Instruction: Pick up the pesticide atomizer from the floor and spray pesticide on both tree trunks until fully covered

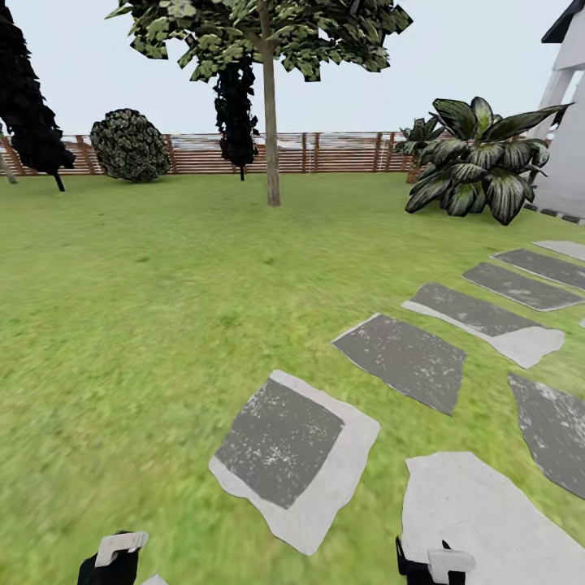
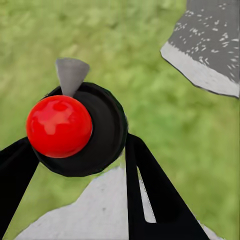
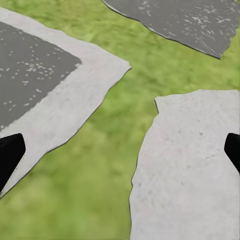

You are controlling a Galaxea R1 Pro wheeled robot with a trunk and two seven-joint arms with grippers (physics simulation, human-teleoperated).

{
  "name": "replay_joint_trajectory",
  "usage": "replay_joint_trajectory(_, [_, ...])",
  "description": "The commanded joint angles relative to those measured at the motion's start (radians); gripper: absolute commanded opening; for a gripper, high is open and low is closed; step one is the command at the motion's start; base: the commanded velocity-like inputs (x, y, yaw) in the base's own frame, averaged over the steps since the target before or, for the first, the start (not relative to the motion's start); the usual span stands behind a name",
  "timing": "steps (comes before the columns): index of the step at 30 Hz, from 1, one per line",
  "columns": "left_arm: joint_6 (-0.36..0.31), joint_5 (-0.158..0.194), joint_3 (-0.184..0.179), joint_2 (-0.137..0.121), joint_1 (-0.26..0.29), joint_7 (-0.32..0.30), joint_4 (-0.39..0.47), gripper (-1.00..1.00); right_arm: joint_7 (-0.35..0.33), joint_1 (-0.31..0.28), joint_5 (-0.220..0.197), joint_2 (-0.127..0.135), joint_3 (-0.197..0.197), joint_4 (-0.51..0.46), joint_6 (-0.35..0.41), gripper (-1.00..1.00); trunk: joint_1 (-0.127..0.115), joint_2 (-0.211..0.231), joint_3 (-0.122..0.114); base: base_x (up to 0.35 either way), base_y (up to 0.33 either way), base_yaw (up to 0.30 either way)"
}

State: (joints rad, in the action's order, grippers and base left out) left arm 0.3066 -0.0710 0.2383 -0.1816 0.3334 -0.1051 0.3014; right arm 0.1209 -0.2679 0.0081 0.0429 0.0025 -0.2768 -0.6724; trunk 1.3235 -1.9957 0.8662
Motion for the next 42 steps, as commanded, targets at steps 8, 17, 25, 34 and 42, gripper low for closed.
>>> replay_joint_trajectory(8, [0.003,-0.006,0.009,0.001,0.001,-0.006,-0.001,-1.00,0.003,-0.001,0.001,0.000,0.001,0.001,-0.003,1.00,0.000,0.000,0.001,0.340,0.000,0.000])
replay_joint_trajectory(17, [0.003,-0.006,0.009,0.001,0.001,-0.006,-0.001,-1.00,0.003,-0.001,0.001,0.000,0.001,0.001,-0.003,1.00,0.000,0.000,0.001,0.340,0.000,0.000])
replay_joint_trajectory(25, [0.003,-0.006,0.009,0.001,0.000,-0.006,-0.001,-1.00,0.003,-0.001,0.001,0.000,0.001,0.001,-0.003,1.00,0.000,0.000,0.001,0.340,0.000,0.000])
replay_joint_trajectory(34, [0.003,-0.006,0.009,0.001,0.001,-0.006,-0.001,-1.00,0.003,-0.001,0.001,0.000,0.001,0.001,-0.003,1.00,0.000,0.000,0.001,0.340,0.000,0.000])
replay_joint_trajectory(42, [0.003,-0.006,0.009,0.001,0.001,-0.007,-0.001,-1.00,0.002,-0.001,0.001,0.000,0.001,0.001,-0.003,1.00,0.000,0.000,0.001,0.340,0.000,0.000])
